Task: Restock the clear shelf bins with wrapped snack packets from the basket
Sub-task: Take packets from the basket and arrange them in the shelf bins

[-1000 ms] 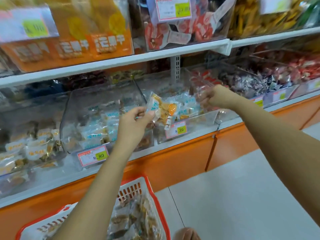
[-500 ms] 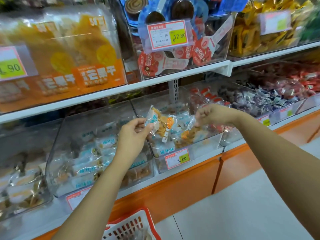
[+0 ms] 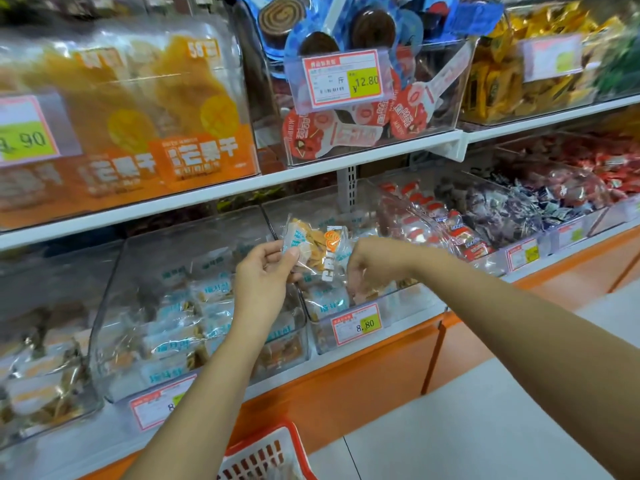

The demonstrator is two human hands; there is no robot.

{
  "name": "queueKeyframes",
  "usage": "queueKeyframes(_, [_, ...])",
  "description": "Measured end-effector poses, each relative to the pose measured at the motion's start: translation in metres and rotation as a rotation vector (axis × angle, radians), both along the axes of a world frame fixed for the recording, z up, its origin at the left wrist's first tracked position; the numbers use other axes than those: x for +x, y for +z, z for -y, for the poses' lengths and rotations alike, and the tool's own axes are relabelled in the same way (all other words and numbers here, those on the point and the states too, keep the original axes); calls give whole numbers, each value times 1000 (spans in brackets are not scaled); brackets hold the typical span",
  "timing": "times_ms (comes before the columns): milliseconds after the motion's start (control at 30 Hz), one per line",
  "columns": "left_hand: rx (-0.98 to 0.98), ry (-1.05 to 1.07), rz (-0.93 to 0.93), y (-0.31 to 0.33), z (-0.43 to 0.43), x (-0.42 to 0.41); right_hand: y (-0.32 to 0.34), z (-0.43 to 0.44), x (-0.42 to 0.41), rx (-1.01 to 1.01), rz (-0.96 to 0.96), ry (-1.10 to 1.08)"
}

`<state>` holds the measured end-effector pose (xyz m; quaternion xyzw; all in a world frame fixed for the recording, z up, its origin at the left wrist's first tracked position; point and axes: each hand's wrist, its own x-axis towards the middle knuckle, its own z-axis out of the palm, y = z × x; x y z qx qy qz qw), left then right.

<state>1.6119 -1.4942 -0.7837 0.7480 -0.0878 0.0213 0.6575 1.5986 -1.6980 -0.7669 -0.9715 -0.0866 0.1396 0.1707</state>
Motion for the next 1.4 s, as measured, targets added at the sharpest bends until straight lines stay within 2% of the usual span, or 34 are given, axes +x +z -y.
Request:
queueKeyframes(67, [4,0,-1,-1,0,0,10,18,-7,135,81,-92])
queueKeyframes(133, [7,-1,0,-2,1,0,12,41,-8,127,139,-238])
queueKeyframes(167, [6,3,-1,-2,1,-1,12,50,-7,34,97,-301])
queueKeyframes(267, [-11,7,-28,-1,2,0,10,58,-4,-274,-235,-347])
queueKeyframes(333, [0,5,-39,0,1,0,8,58,-1,-308,-314,-333])
queueKeyframes(400, [14,2,-38,0,1,0,2,57,1,-321,-300,-305])
queueKeyframes(500, [31,-7,-34,1,-1,-1,-15,59,2,-199,-204,-324])
queueKeyframes(567, [39,-9,-33,2,-1,-1,-21,63,-2,-25,-137,-359])
queueKeyframes(667, [35,-5,-39,2,0,-1,-21,69,-13,296,-140,-357])
queueKeyframes(767, [20,6,-48,2,1,-1,-8,65,-24,419,-104,-312])
queueKeyframes(933, [-5,5,-61,2,1,-2,33,48,-15,193,110,-189])
queueKeyframes(1133, [-10,-2,-71,4,1,-2,5,19,-8,0,13,-100])
queueKeyframes(1233, [7,-3,-63,4,1,-3,-17,19,-6,10,36,-155])
queueKeyframes(1400, [13,-5,-56,7,1,-7,-29,25,-12,144,63,-248])
